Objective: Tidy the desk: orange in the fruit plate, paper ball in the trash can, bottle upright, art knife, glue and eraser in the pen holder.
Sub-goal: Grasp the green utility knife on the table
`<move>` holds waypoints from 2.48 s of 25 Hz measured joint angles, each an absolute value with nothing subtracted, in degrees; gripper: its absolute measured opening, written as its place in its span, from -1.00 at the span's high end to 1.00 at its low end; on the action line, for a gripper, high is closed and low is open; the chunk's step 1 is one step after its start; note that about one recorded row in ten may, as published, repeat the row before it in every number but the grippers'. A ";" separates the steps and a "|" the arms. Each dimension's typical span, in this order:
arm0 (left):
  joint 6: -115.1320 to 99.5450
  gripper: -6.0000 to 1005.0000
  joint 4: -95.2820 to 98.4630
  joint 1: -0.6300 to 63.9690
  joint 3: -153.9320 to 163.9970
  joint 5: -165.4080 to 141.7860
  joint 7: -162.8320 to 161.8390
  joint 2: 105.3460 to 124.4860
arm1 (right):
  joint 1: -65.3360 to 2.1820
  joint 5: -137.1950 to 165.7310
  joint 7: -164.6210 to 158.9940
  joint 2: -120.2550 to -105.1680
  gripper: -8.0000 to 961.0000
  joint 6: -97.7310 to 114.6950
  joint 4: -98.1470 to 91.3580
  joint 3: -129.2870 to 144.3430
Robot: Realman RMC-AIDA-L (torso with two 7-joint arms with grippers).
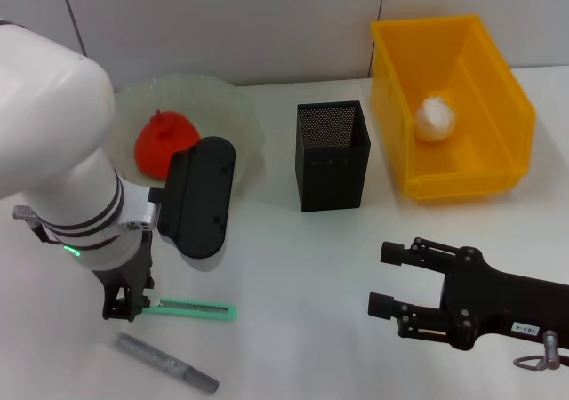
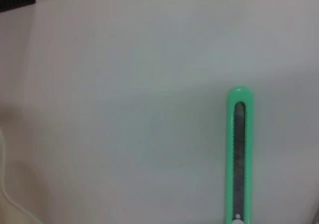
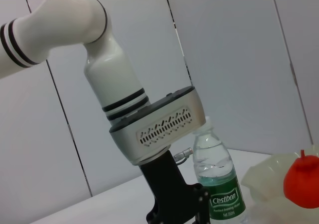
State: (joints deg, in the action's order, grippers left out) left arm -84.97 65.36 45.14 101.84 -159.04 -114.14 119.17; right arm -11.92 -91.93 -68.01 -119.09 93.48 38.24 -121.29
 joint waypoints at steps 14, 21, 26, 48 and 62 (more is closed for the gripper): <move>-85.00 0.52 65.33 45.44 102.02 -158.54 -113.48 119.18 | -12.04 -91.93 -68.02 -119.09 -0.59 93.26 38.19 -121.29; -84.91 0.53 65.09 45.51 102.23 -158.36 -113.28 119.18 | -12.04 -91.93 -68.02 -119.09 -0.59 93.14 38.06 -121.29; -85.07 0.54 64.98 45.42 102.26 -158.37 -113.29 119.18 | -12.21 -91.93 -68.02 -119.13 -0.59 93.14 38.05 -121.29; -84.28 0.70 62.97 45.63 102.25 -157.70 -113.29 119.17 | -13.39 -91.91 -68.03 -119.18 -0.59 93.17 37.53 -121.29; -84.14 0.78 62.27 45.72 102.26 -157.92 -113.29 119.17 | -13.85 -91.94 -68.15 -119.18 -0.59 93.17 37.53 -121.29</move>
